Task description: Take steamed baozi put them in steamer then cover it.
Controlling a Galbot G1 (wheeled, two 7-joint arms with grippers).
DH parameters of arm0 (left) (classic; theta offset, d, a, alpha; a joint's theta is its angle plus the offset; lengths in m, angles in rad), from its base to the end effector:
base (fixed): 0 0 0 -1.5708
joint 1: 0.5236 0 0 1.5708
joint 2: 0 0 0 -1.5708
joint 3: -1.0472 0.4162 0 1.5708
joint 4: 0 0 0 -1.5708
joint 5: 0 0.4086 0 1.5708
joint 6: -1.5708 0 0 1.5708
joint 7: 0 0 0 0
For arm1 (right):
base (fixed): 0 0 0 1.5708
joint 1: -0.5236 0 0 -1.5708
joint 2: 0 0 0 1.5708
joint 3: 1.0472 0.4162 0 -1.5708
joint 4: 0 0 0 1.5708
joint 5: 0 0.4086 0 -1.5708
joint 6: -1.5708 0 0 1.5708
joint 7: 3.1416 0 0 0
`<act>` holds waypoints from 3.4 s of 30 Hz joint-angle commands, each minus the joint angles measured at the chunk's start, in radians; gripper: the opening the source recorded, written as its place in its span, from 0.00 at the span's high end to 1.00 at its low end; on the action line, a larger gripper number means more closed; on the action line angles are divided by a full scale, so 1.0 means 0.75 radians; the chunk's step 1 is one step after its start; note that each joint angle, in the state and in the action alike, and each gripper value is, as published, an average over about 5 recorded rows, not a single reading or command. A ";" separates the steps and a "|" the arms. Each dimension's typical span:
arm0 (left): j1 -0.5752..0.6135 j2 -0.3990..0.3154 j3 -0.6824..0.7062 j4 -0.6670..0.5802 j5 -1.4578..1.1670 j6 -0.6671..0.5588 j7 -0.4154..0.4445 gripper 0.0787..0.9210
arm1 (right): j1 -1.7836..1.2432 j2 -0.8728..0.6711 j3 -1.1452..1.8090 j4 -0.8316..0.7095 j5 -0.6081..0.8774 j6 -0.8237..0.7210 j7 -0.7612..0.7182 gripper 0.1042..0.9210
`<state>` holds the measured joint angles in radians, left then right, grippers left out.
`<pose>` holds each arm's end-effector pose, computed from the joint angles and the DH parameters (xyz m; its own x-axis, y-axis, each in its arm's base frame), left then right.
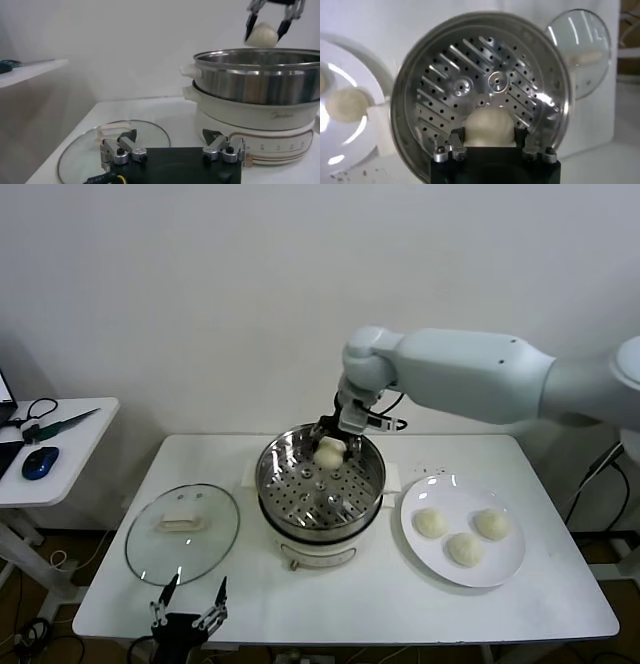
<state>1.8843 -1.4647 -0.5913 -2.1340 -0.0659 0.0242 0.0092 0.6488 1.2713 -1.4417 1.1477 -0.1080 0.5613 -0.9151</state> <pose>0.0864 0.0442 -0.3862 -0.9568 0.0074 0.2907 0.0245 0.9982 0.0551 0.6722 0.1563 -0.0597 -0.1789 -0.2001 0.9633 -0.0984 -0.9706 -0.2199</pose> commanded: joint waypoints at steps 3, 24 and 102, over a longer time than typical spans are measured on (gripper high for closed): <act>-0.008 -0.002 -0.005 0.009 -0.003 0.000 -0.001 0.12 | -0.212 0.109 0.101 -0.299 -0.297 0.167 0.074 0.33; -0.010 -0.008 -0.003 0.006 -0.007 -0.003 -0.006 0.12 | -0.096 0.129 0.044 -0.285 0.003 0.124 0.027 0.12; -0.012 -0.029 0.005 0.026 0.003 -0.012 -0.008 0.12 | -0.179 -0.593 -0.120 0.088 0.780 -1.157 0.106 0.33</act>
<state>1.8747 -1.4857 -0.5879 -2.1134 -0.0636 0.0148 0.0036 0.3467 0.8221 -1.4549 1.1947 0.4273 -0.3162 -0.8005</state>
